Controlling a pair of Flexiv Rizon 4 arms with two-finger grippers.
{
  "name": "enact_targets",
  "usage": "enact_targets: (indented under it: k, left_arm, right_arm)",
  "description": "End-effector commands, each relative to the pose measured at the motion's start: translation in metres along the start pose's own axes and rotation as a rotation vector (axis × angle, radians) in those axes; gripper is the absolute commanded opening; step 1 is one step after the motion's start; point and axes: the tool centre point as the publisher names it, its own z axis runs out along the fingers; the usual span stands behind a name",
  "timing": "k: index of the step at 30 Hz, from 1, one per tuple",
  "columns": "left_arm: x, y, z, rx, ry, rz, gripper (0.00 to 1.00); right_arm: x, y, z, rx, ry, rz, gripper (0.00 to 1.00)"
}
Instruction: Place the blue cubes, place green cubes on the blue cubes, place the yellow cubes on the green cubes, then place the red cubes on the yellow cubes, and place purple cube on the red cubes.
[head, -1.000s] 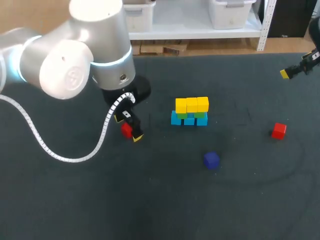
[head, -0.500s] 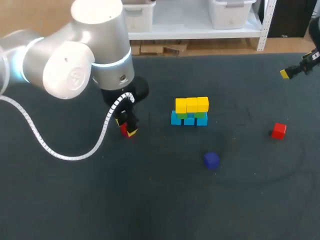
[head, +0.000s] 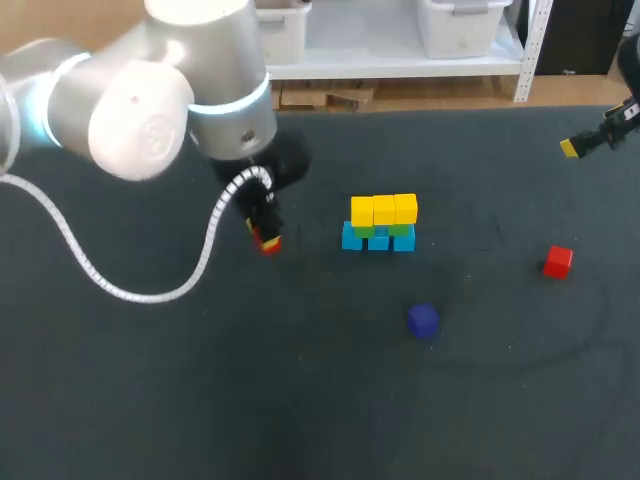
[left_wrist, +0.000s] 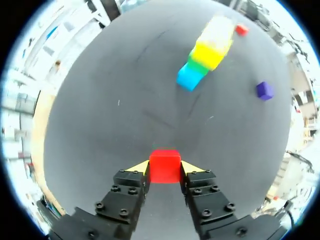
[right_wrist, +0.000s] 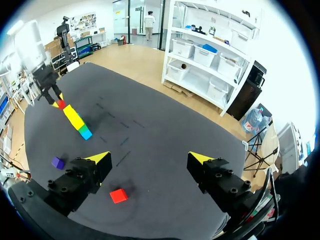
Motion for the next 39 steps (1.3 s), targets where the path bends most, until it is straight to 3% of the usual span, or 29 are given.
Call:
enact_targets:
  k: [1, 9, 15, 28, 39]
  left_arm:
    - [-0.008, 0.007, -0.045, -0.011, -0.028, 0.072, 0.0]
    - [-0.049, 0.011, -0.101, -0.007, -0.074, 0.197, 0.0]
    - [-0.081, -0.001, -0.114, 0.038, -0.082, 0.276, 0.0]
    - [-0.121, -0.029, -0.095, 0.057, -0.036, 0.363, 0.0]
    - [-0.138, -0.051, -0.072, 0.064, 0.008, 0.447, 0.0]
  right_arm:
    - [0.0, 0.0, -0.001, 0.001, 0.001, 0.0, 1.0]
    - [0.0, 0.0, -0.001, 0.001, 0.001, 0.0, 1.0]
    - [0.0, 0.0, -0.001, 0.001, 0.001, 0.0, 1.0]
    - [0.0, 0.0, -0.001, 0.001, 0.001, 0.0, 1.0]
    - [0.0, 0.0, -0.001, 0.001, 0.001, 0.0, 1.0]
